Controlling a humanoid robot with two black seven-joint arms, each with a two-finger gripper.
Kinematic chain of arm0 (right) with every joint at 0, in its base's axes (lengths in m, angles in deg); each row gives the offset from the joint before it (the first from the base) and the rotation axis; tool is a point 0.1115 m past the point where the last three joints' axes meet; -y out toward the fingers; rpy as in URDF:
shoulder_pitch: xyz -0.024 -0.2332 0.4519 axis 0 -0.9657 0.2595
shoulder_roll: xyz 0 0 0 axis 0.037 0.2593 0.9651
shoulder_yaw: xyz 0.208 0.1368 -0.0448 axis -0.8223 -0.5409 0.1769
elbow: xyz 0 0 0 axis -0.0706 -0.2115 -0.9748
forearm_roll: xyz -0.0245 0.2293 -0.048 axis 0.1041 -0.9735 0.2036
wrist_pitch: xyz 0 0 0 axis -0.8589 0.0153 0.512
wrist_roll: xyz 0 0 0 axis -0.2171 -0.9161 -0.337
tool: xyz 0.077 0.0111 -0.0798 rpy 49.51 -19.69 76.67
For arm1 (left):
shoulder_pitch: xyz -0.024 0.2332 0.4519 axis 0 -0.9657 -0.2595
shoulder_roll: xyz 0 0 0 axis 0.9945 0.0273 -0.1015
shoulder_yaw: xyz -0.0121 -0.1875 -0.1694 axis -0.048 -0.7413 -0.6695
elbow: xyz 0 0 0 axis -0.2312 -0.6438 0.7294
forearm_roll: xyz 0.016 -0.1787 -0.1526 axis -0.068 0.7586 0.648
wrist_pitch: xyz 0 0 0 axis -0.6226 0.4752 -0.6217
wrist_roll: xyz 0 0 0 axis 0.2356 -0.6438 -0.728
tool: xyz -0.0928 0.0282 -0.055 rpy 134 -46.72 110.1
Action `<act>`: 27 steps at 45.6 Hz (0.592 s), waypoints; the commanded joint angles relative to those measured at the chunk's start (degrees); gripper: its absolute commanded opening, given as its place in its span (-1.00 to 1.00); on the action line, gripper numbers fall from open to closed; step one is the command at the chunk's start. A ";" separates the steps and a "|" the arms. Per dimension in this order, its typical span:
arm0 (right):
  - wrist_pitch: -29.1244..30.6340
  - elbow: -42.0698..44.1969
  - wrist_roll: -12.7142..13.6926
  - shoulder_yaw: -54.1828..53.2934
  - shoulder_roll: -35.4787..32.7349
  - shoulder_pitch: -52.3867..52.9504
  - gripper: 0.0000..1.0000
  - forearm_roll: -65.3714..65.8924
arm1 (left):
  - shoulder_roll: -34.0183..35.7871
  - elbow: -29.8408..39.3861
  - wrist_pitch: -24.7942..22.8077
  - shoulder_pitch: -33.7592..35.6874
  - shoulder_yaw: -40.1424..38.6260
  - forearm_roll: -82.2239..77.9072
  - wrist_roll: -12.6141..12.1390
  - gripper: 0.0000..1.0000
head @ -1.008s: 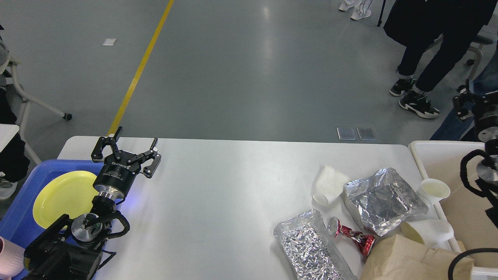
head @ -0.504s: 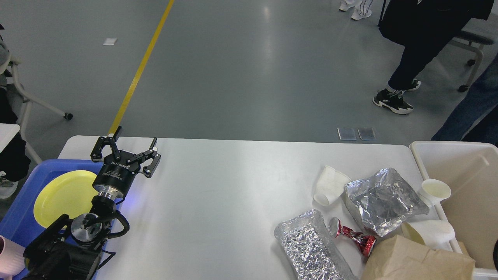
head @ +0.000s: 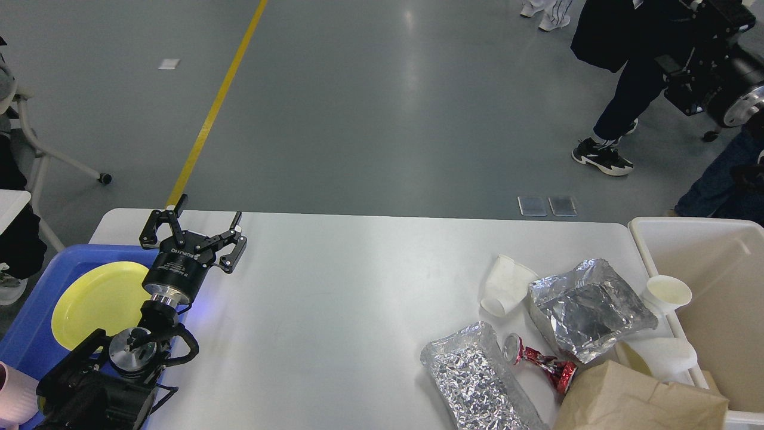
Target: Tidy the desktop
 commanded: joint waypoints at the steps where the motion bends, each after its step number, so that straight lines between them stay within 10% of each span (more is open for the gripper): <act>1: 0.09 -2.30 0.00 18.51 3.09 12.02 1.00 0.01 | -0.03 -0.01 0.00 0.00 0.00 0.00 0.00 0.93; 10: 0.01 -9.95 -0.09 46.84 13.01 23.55 1.00 0.10 | -0.03 -0.01 0.00 0.00 0.00 0.00 0.00 0.93; 27: 0.18 -20.06 0.00 48.08 19.62 26.98 1.00 0.10 | -0.03 -0.01 0.00 0.00 0.00 0.00 0.00 0.93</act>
